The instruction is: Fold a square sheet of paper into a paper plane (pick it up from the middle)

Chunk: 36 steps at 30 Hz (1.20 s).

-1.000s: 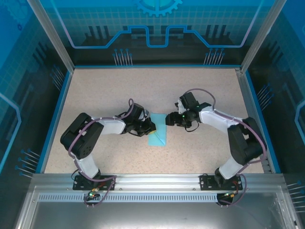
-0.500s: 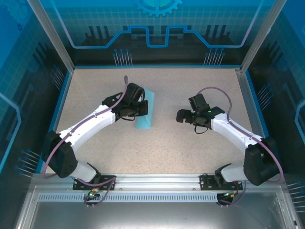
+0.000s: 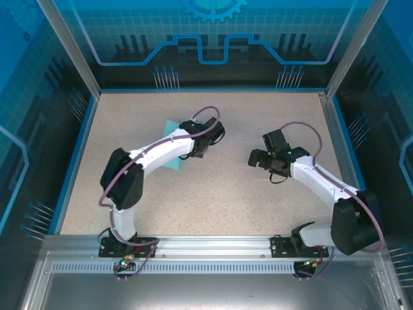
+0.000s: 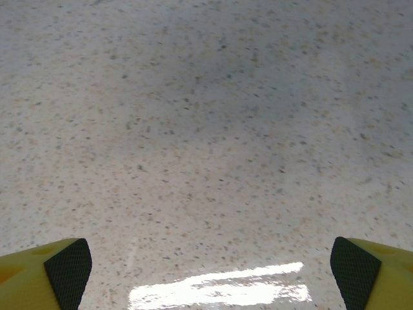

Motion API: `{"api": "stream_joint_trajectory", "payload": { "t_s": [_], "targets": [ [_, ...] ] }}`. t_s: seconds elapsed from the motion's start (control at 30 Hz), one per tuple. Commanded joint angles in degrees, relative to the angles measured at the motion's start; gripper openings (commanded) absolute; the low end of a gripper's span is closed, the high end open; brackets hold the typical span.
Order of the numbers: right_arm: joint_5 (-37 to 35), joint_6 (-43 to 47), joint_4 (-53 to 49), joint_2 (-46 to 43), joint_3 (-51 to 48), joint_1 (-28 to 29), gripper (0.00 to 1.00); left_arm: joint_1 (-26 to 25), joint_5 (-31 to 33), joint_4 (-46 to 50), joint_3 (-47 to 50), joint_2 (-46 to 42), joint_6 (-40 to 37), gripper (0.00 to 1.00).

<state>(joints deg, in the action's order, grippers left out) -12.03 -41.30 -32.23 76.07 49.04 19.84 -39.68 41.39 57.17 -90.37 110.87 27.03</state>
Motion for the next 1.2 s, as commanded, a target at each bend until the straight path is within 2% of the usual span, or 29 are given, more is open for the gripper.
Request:
{"api": "stream_joint_trajectory", "payload": {
  "t_s": [0.0, 0.23, 0.43, 0.7, 1.0, 1.17],
  "targets": [
    [-2.3, -3.2, -4.1, -0.8, -0.6, -2.7, 1.0, -1.6, 4.9, 2.7, -3.1, 4.6, 0.7, 0.05],
    [0.1, -3.7, -4.8, -0.4, -2.0, -5.9, 0.99, -5.3, 2.9, 1.6, -7.4, 14.6, 0.1, 0.04],
    [0.5, -3.7, -5.2, -1.2, -2.6, -7.7, 0.99, -6.4, -6.5, -3.0, -5.7, 15.5, 1.6, 0.07],
    [2.1, -3.3, -5.1, -1.2, -3.0, -8.6, 0.99, -6.4, -13.5, -4.3, -4.8, 13.9, 3.5, 0.26],
    [7.1, -0.1, -3.3, 0.3, -0.9, -8.7, 0.99, -5.7, -31.6, -14.2, 0.4, -2.8, 2.2, 0.63],
    [12.1, 2.0, -0.8, 3.6, 1.0, -6.5, 0.99, -0.1, -41.1, -22.2, 8.9, -12.4, 5.5, 0.75]
  ]
}}
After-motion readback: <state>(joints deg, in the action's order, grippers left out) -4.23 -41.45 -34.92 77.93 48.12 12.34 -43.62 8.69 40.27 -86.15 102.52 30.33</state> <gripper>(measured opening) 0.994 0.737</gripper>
